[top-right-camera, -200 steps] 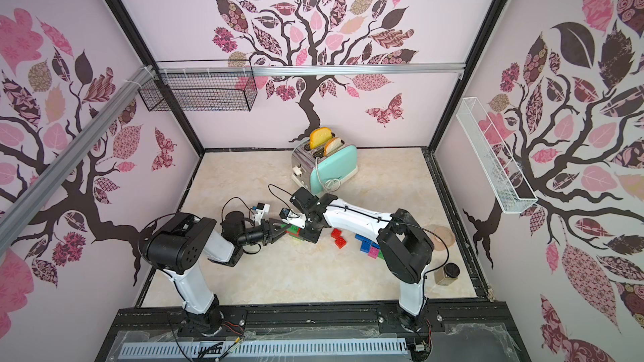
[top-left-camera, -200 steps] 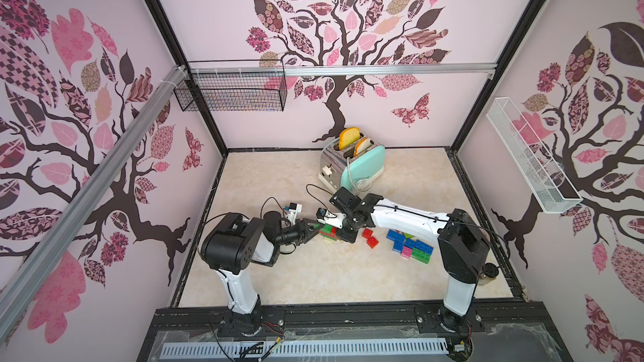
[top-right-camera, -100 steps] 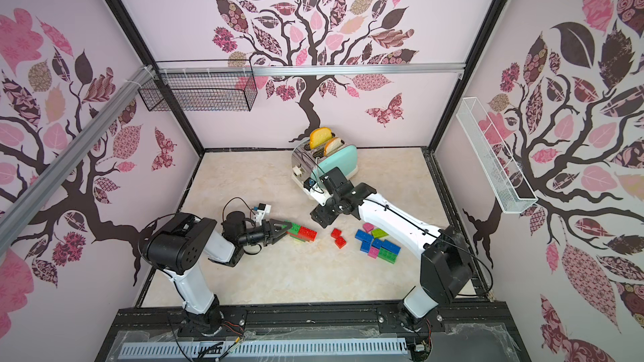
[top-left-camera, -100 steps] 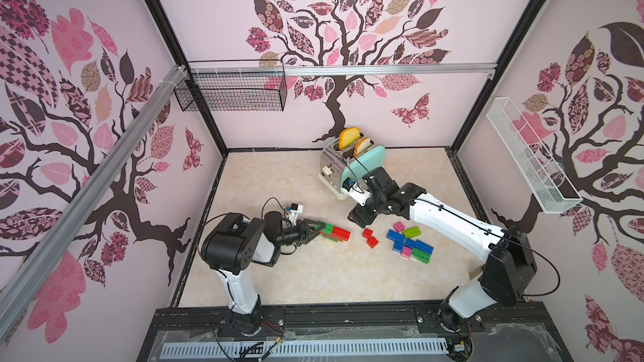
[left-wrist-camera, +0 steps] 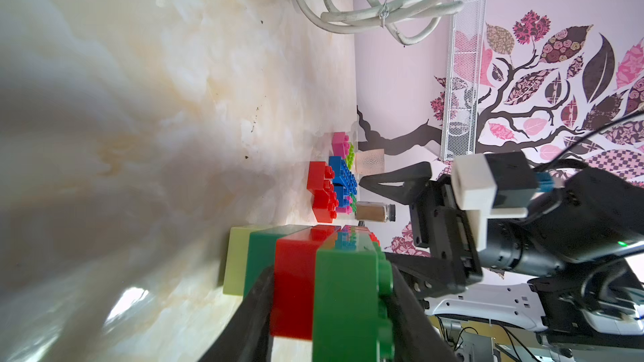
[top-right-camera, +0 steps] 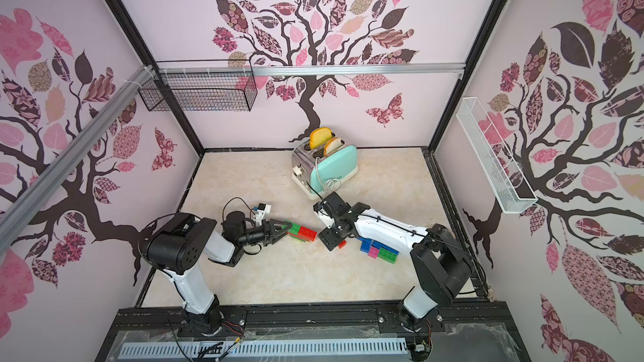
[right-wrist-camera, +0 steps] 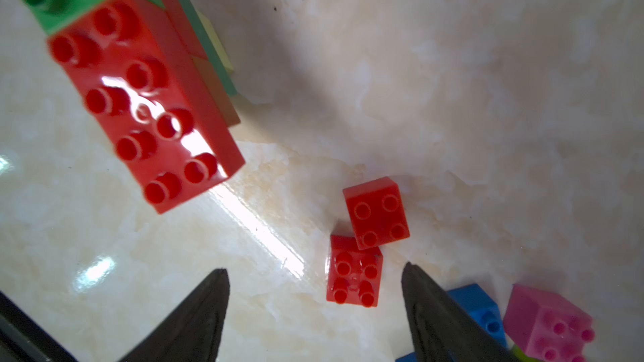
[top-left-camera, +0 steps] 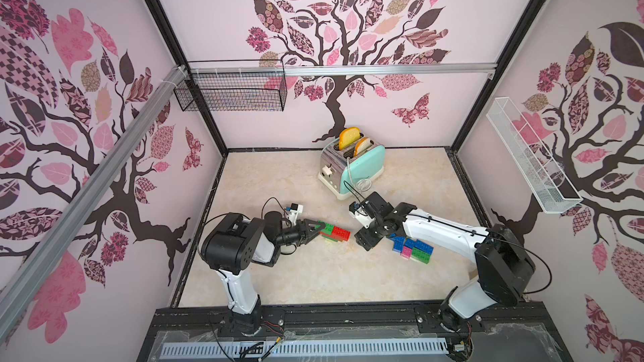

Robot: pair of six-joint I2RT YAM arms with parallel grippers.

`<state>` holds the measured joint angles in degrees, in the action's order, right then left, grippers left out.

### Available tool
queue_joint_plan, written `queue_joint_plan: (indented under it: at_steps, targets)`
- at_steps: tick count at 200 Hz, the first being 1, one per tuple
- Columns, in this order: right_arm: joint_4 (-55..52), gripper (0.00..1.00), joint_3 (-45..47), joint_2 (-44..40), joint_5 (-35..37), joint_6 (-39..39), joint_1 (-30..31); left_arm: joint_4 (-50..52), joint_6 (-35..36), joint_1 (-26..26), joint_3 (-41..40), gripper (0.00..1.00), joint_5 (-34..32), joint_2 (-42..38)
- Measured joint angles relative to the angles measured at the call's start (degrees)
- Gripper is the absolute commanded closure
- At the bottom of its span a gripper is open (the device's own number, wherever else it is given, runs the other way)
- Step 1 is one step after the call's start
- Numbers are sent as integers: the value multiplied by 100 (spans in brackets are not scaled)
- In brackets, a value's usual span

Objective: Assemble a heart with lego
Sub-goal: Assemble the lego brick with the lego brick.

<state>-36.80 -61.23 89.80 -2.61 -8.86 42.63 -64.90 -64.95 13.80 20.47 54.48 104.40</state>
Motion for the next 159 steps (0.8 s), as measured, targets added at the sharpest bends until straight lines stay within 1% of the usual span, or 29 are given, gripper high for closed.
queue_joint_plan:
  at_steps: [29,52,73,119,159]
  targets:
    - [-11,13,-789,258,-22,83,87,15,0,-2,0,66,0,2]
    - [-50,11,-1429,612,4,98,114,-116,-59,-42,0,66,28,98]
    - [-151,11,-1770,918,146,90,162,-297,-125,-98,0,66,96,234]
    - [-254,11,-1810,1405,422,111,466,-448,-160,-133,0,66,170,313]
    - [-229,10,-1805,1373,553,138,520,-450,-166,-144,0,66,179,321]
